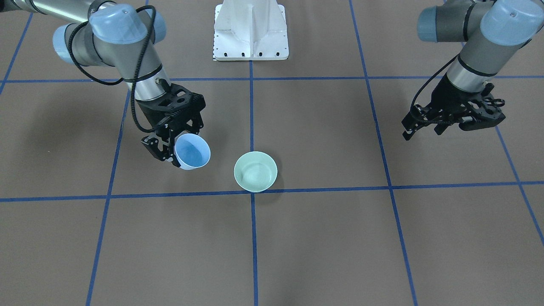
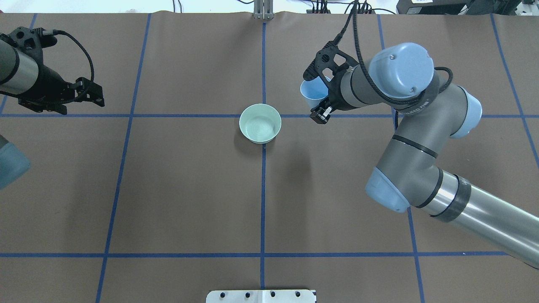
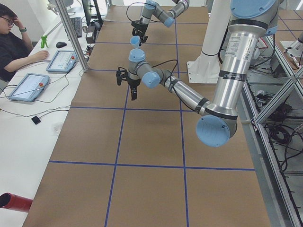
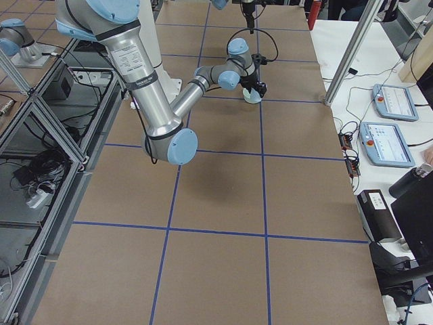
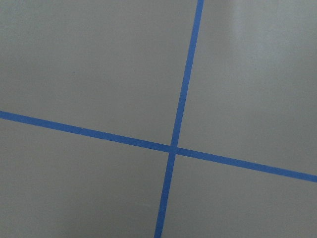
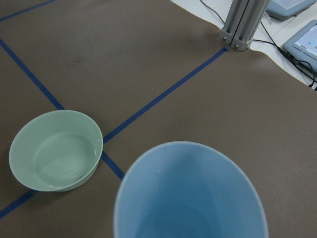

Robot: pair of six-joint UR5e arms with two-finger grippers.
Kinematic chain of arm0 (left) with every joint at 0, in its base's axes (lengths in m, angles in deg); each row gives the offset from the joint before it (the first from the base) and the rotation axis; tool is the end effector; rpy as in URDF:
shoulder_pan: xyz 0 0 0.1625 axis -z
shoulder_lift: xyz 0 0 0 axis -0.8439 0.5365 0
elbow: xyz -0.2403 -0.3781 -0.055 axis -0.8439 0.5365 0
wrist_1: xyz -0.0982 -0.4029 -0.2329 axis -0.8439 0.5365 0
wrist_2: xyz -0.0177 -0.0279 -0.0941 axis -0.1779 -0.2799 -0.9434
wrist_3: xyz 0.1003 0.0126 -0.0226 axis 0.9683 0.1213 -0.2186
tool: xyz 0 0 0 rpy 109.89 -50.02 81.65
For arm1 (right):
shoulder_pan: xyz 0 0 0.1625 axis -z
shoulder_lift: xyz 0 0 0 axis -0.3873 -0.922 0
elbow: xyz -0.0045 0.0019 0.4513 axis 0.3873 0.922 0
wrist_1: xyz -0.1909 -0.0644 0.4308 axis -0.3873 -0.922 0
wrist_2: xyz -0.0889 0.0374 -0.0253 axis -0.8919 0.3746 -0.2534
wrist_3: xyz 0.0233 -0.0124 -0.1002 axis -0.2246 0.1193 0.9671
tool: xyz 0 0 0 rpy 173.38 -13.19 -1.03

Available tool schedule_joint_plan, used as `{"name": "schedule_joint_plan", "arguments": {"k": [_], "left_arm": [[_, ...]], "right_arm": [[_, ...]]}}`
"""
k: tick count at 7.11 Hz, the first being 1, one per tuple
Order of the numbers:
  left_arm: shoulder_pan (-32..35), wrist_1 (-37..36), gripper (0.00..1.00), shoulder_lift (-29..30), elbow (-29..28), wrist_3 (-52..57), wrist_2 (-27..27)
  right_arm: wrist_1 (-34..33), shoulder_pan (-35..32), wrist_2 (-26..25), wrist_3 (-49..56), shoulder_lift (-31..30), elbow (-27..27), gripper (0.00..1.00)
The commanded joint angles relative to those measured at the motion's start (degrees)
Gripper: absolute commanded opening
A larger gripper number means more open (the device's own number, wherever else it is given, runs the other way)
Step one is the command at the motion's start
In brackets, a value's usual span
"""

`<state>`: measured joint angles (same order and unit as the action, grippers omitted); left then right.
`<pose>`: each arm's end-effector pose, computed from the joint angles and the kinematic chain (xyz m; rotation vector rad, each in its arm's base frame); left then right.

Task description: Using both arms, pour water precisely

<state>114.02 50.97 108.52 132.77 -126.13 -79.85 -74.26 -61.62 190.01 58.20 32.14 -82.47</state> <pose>0.2740 -0.5580 0.3723 0.1110 0.8712 -0.2281 -0.4849 -0.5352 0.2018 0.7463 -0.6647 -0.7440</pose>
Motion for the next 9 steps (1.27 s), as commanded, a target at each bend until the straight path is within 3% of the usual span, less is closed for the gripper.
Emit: {"name": "schedule_joint_plan", "arguments": {"k": [1,4,6,8,9], "left_arm": [[2.4,0.1,1.0,-2.4,-0.3,6.6,-1.4],[4.9,0.1,1.0,-3.7,-1.1,11.1,-2.6],[4.9,0.2,1.0,-3.8,-1.6,11.1,-2.6],[4.9,0.2,1.0,-3.8,-2.2,11.2,-2.6],[4.8,0.2,1.0,-3.7,-2.5,11.1,-2.6]], "right_arm": [[-11.6,2.8,-0.2,5.0,5.5,1.2,0.0],[-18.2,5.0,-0.8,6.7,14.1,11.3,0.0],[-24.4,5.1,-2.6,10.5,17.9,14.0,0.0],[-32.3,6.4,-9.4,13.1,22.2,16.4,0.0],[-35.8,8.4,-16.0,13.7,24.4,18.0,0.0]]}}
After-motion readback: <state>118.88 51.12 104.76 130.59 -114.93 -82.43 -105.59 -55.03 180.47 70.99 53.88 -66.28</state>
